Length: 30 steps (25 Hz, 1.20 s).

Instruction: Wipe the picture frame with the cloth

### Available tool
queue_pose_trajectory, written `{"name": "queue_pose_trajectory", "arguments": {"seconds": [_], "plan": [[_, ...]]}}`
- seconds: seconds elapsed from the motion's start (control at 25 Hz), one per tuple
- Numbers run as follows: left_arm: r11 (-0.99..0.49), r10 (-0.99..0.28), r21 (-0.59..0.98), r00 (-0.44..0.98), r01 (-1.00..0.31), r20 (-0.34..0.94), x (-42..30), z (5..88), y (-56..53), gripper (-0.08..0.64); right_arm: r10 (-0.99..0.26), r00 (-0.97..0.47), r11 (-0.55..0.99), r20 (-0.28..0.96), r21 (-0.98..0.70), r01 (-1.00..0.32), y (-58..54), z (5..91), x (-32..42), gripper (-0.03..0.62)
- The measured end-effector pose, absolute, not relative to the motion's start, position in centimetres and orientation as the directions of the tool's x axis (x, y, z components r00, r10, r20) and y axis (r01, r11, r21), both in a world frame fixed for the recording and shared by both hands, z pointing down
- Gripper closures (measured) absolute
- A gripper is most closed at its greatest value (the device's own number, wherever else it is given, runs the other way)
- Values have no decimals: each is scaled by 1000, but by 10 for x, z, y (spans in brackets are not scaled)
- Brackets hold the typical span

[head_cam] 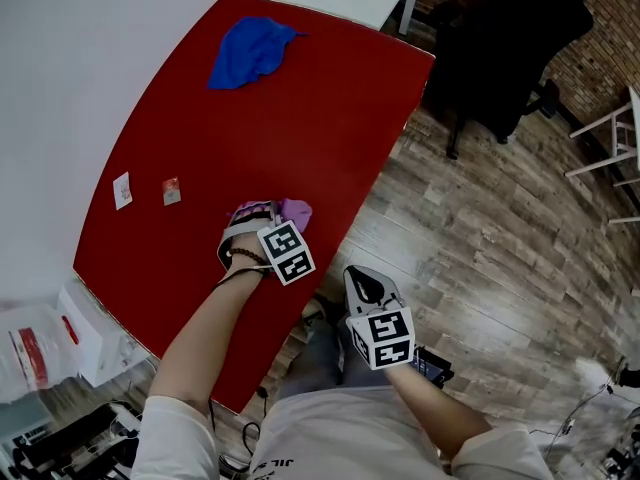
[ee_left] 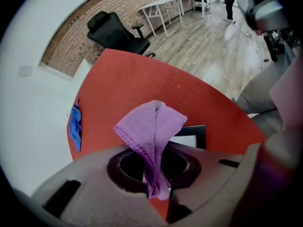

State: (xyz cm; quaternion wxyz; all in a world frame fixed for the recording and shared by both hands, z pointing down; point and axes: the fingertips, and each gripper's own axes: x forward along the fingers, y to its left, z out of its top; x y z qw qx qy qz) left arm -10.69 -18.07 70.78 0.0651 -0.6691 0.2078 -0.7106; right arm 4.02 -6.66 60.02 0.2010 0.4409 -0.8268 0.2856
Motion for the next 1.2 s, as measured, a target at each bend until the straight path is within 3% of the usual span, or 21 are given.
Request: {"name": "queue_pose_trajectory", "arguments": {"seconds": [0.4,0.64,0.84,1.04,1.2], "plan": [[-919,-370,-376,-71,-118,926,-98,712,-107,497,-583,-575,503,574,-301,-810,-65,598,12,588],[-875,-442,-443,-53,-196,895,-108,692,-123,497,-574,-583,527,575,-286,-801,-61,594,7,588],[-796,-488,-429,33,-427,872,-120,653,-123,497,-575,-587,548,569,-264,-794,-61,583,3,588],[-580,-573,-216,205,-785,793,-125,601,-90,497,-570,-603,574,559,-254,-778,-52,565,-2,588],[-389,-697,-62,250,-919,672,-130,553,-52,497,-565,-610,592,556,-243,-769,-43,546,-3,588]]}}
